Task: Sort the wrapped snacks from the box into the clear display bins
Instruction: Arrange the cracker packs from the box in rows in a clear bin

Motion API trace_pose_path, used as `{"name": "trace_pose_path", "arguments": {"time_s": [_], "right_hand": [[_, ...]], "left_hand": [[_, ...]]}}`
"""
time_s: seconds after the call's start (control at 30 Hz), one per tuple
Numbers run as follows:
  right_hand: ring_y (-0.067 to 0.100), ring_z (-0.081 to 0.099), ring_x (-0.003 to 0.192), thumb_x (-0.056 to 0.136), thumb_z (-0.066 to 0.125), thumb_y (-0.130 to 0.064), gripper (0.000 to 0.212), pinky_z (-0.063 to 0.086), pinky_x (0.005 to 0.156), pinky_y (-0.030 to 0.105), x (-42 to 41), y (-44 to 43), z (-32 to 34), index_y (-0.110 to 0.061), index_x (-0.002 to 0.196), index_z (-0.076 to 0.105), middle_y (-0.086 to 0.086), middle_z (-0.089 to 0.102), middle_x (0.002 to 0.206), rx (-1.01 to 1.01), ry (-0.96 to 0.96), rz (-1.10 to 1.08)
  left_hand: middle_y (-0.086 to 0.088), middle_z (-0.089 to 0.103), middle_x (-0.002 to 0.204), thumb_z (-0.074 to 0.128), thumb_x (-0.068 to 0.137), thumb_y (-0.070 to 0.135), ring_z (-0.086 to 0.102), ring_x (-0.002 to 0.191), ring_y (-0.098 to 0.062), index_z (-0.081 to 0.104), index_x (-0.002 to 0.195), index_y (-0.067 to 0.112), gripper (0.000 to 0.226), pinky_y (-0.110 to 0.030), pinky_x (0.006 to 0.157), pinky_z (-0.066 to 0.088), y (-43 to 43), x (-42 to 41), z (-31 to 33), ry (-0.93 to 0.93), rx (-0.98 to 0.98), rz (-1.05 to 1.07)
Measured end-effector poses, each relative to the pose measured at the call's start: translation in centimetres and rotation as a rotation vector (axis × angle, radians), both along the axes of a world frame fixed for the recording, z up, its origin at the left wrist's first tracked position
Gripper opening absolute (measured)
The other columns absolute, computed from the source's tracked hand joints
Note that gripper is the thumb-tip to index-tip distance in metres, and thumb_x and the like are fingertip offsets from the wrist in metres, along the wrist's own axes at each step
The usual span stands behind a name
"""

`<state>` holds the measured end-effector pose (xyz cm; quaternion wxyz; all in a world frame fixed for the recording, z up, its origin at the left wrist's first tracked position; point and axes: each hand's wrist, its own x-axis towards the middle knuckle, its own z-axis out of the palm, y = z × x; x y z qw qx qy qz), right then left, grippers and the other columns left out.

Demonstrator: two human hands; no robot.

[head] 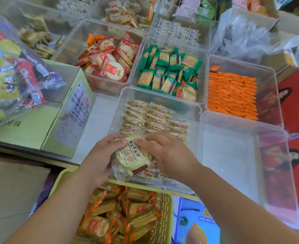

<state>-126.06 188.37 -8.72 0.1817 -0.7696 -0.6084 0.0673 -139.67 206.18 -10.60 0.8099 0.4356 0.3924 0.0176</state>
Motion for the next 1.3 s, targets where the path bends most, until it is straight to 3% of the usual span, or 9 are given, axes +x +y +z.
{"name": "trace_pose_path", "arguments": {"time_s": [0.07, 0.17, 0.3, 0.4, 0.53, 0.63, 0.8, 0.97, 1.3], "right_hand": [[0.034, 0.063, 0.095, 0.066, 0.087, -0.004, 0.067, 0.057, 0.076, 0.046, 0.1, -0.1, 0.4, -0.019, 0.129, 0.069, 0.011, 0.067, 0.104, 0.084, 0.011, 0.005], [0.032, 0.06, 0.105, 0.076, 0.08, -0.019, 0.045, 0.054, 0.08, 0.041, 0.2, -0.3, 1.2, -0.018, 0.12, 0.074, 0.012, 0.062, 0.115, 0.154, 0.086, -0.043], [0.023, 0.061, 0.119, 0.087, 0.076, -0.027, 0.034, 0.053, 0.095, 0.043, -0.3, -0.7, 1.8, -0.008, 0.114, 0.071, 0.005, 0.066, 0.124, 0.21, 0.314, -0.124], [0.011, 0.063, 0.093, 0.09, 0.066, -0.036, 0.03, 0.055, 0.077, 0.032, 0.9, -1.6, 2.7, -0.015, 0.113, 0.066, -0.005, 0.067, 0.105, 0.246, 0.411, -0.287], [0.011, 0.064, 0.088, 0.092, 0.068, -0.017, 0.024, 0.053, 0.074, 0.029, 5.2, -3.0, 3.4, -0.014, 0.116, 0.068, 0.0, 0.062, 0.111, 0.158, 0.139, -0.392], [0.03, 0.063, 0.093, 0.091, 0.068, -0.008, 0.019, 0.053, 0.074, 0.038, 8.6, -3.1, 3.3, -0.01, 0.11, 0.07, 0.006, 0.066, 0.108, -0.014, -0.132, -0.414], [0.03, 0.057, 0.097, 0.092, 0.06, -0.01, 0.018, 0.045, 0.07, 0.036, 11.3, -0.8, 2.4, -0.018, 0.107, 0.066, 0.002, 0.062, 0.098, -0.358, -0.393, -0.409], [0.026, 0.05, 0.086, 0.082, 0.056, 0.004, 0.032, 0.04, 0.064, 0.036, 11.7, 2.1, 0.3, -0.014, 0.107, 0.065, 0.0, 0.043, 0.085, -0.567, -0.399, -0.443], [0.025, 0.048, 0.079, 0.087, 0.061, -0.008, 0.024, 0.036, 0.066, 0.034, 12.9, 3.3, -4.3, -0.021, 0.106, 0.067, 0.005, 0.061, 0.084, -0.598, -0.352, -0.63]], "left_hand": [[-0.021, 0.076, 0.108, 0.081, 0.062, 0.031, 0.076, 0.087, -0.026, 0.072, 0.108, 0.012, 0.05, -0.038, 0.072, 0.063, -0.1, 0.0, 0.2, 0.002, 0.013, -0.025], [-0.019, 0.076, 0.11, 0.073, 0.074, 0.047, 0.076, 0.095, -0.03, 0.069, 0.113, 0.011, 0.053, -0.044, 0.081, 0.061, -0.2, 0.0, 0.4, 0.012, 0.013, -0.029], [-0.011, 0.079, 0.1, 0.054, 0.09, 0.061, 0.077, 0.083, -0.023, 0.075, 0.107, 0.018, 0.051, -0.033, 0.063, 0.058, -0.1, 0.0, 0.6, 0.056, -0.016, 0.05], [-0.009, 0.079, 0.099, 0.054, 0.099, 0.05, 0.078, 0.08, -0.021, 0.08, 0.096, 0.024, 0.037, -0.03, 0.058, 0.06, -0.3, 0.1, 0.7, 0.084, -0.013, 0.073], [-0.009, 0.078, 0.107, 0.059, 0.1, 0.044, 0.076, 0.097, -0.029, 0.078, 0.102, 0.024, 0.027, -0.048, 0.087, 0.06, -0.4, 0.3, 0.6, 0.11, 0.042, 0.05], [-0.007, 0.077, 0.112, 0.059, 0.1, 0.042, 0.073, 0.106, -0.032, 0.077, 0.105, 0.026, 0.025, -0.058, 0.103, 0.05, -0.3, 0.3, 0.6, 0.117, 0.041, 0.057], [-0.006, 0.071, 0.127, 0.059, 0.1, 0.042, 0.062, 0.123, -0.035, 0.075, 0.11, 0.029, 0.023, -0.064, 0.112, 0.039, -0.1, 0.1, 0.2, 0.116, 0.031, 0.063], [-0.006, 0.075, 0.117, 0.057, 0.102, 0.039, 0.068, 0.114, -0.035, 0.075, 0.11, 0.028, 0.022, -0.066, 0.11, 0.041, -0.1, -0.1, -0.1, 0.103, 0.036, 0.057], [-0.008, 0.075, 0.117, 0.059, 0.099, 0.036, 0.066, 0.117, -0.038, 0.074, 0.108, 0.024, 0.021, -0.063, 0.11, 0.041, -0.2, -0.3, -0.2, 0.074, 0.01, 0.072]]}}
